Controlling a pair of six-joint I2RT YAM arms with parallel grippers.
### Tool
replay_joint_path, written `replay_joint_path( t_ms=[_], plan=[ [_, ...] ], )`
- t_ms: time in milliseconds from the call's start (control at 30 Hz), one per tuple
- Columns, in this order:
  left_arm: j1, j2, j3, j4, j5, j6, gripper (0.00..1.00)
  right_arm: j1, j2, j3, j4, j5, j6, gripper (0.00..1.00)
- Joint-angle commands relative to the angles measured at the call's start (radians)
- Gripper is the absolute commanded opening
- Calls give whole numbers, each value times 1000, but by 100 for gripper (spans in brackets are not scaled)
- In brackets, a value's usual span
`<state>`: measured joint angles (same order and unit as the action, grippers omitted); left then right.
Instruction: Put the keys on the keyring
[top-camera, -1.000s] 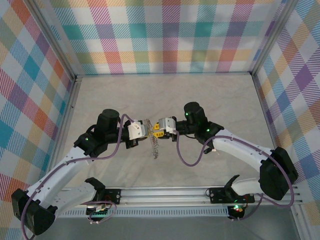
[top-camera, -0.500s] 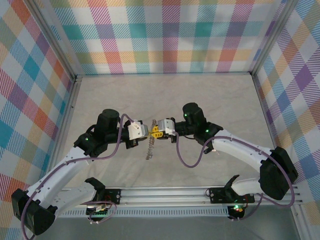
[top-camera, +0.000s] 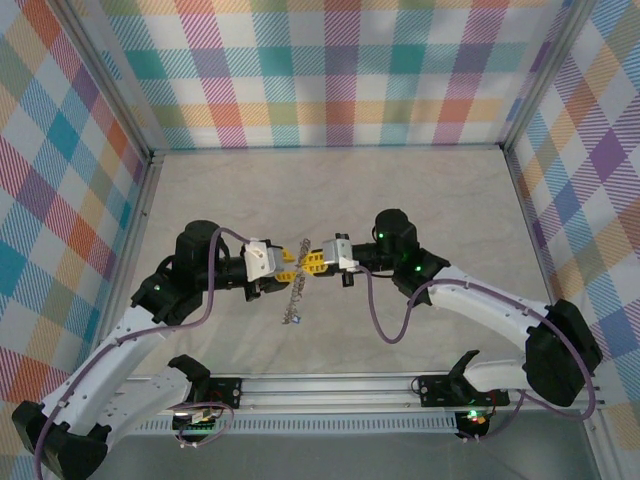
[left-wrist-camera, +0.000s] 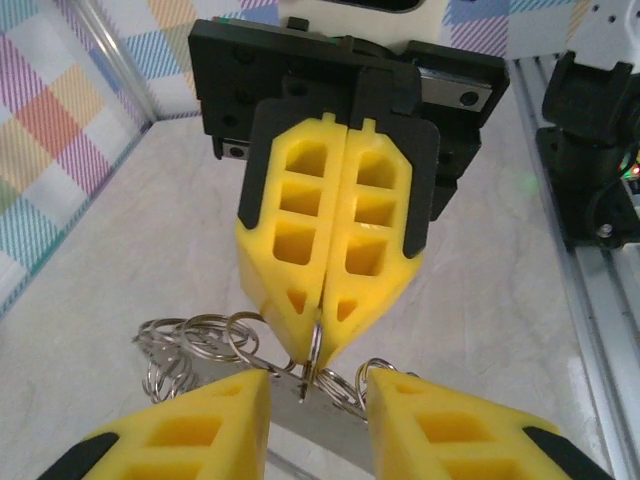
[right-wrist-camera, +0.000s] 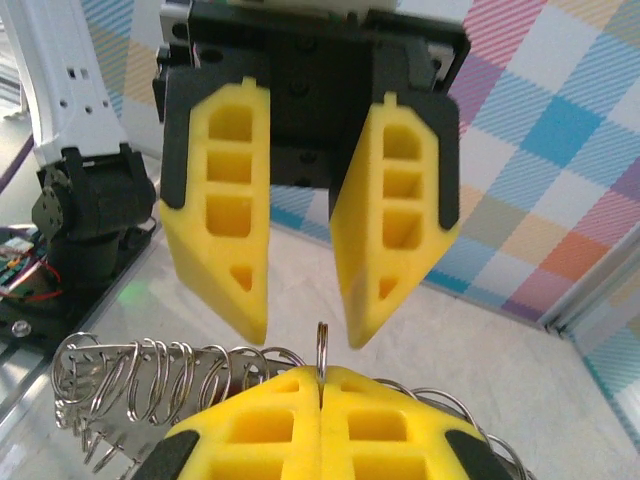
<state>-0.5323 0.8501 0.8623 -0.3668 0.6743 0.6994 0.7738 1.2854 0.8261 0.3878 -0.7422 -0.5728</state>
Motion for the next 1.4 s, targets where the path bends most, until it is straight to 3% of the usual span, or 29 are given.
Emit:
replay_joint_path(
  t_ms=[0, 167, 500, 800, 967, 1167, 1367],
  plan=[
    [17, 0, 37, -15, 93, 28, 28, 0, -14, -15, 193, -68, 97, 0],
    [33, -2, 31, 42, 121, 17, 29, -16, -3, -60, 377, -88, 210, 0],
    [65, -29, 26, 60, 52, 56, 31, -45, 28, -54, 416, -179, 250, 0],
    [83, 6, 78, 37, 117, 57, 25, -52, 110, -45, 599, -191, 363, 0],
    [83, 19, 105, -14, 131, 90, 25, -51, 131, -39, 633, -163, 379, 0],
    [83, 39, 129, -122, 70, 181, 17, -51, 140, -31, 652, -152, 404, 0],
    [83, 55, 142, -149, 65, 195, 22, -48, 145, -15, 619, -161, 389, 0]
  ],
)
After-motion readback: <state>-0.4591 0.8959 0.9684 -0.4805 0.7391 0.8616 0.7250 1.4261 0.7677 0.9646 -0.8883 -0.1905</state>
